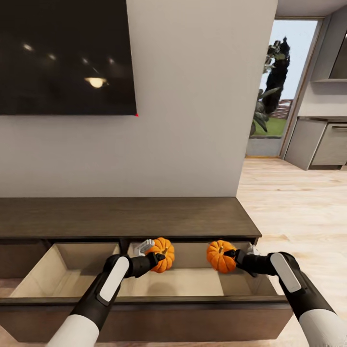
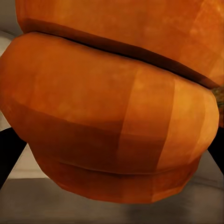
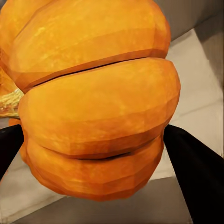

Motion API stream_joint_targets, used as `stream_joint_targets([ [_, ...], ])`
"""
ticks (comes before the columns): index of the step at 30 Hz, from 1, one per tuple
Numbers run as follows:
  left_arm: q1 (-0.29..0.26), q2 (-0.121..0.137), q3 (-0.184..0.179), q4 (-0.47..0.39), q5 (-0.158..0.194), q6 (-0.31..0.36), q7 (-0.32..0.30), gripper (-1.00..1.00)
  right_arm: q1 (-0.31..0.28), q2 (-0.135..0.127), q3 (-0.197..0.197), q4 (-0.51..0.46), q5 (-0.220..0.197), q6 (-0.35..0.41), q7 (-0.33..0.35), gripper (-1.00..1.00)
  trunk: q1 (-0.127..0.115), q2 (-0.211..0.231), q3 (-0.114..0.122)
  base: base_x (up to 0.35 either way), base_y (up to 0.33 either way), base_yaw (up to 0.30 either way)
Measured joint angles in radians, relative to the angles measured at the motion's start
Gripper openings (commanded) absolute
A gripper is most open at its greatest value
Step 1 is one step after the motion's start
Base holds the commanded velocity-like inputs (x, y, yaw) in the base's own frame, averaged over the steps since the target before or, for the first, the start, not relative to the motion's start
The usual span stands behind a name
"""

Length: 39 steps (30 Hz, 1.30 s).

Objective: Place each of the two pumpkins and all three candles from the living room inside a cabinet in the living room (use any cabinet), then make sure every cabinet is closed, and position the cauldron so it is next to a table in the living room.

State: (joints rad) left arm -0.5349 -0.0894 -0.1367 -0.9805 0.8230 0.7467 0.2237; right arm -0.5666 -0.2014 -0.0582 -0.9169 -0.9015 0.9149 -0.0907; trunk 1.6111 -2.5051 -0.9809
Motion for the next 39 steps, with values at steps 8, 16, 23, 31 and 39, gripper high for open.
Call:
stream_joint_targets([
  [8, -0.001, -0.007, -0.004, 0.009, -0.002, -0.002, 0.004, -1.00, -0.014, 0.049, 0.016, 0.011, 0.001, -0.003, -0.074, -1.00, 0.000, 0.000, 0.000, 0.000, 0.000, 0.000],
  [16, -0.002, -0.018, -0.014, 0.012, -0.001, -0.002, 0.005, -1.00, -0.032, 0.053, 0.042, 0.031, 0.049, -0.038, -0.101, -1.00, 0.000, 0.000, 0.000, 0.000, 0.000, 0.000],
  [23, -0.001, -0.018, -0.019, 0.012, -0.002, -0.002, 0.003, -1.00, -0.063, 0.067, 0.047, 0.101, 0.062, -0.073, -0.115, -1.00, 0.000, 0.000, 0.000, 0.078, -0.051, 0.000],
  [31, -0.002, -0.018, -0.023, 0.012, -0.002, -0.002, 0.003, -1.00, -0.065, 0.074, 0.047, 0.107, 0.067, -0.077, -0.115, -1.00, 0.000, 0.000, 0.000, 0.079, -0.031, 0.000],
  [39, -0.001, -0.017, -0.024, 0.010, -0.001, -0.002, 0.003, -1.00, -0.065, 0.074, 0.047, 0.107, 0.066, -0.077, -0.115, -1.00, 0.000, 0.000, 0.000, 0.018, -0.001, 0.000],
])
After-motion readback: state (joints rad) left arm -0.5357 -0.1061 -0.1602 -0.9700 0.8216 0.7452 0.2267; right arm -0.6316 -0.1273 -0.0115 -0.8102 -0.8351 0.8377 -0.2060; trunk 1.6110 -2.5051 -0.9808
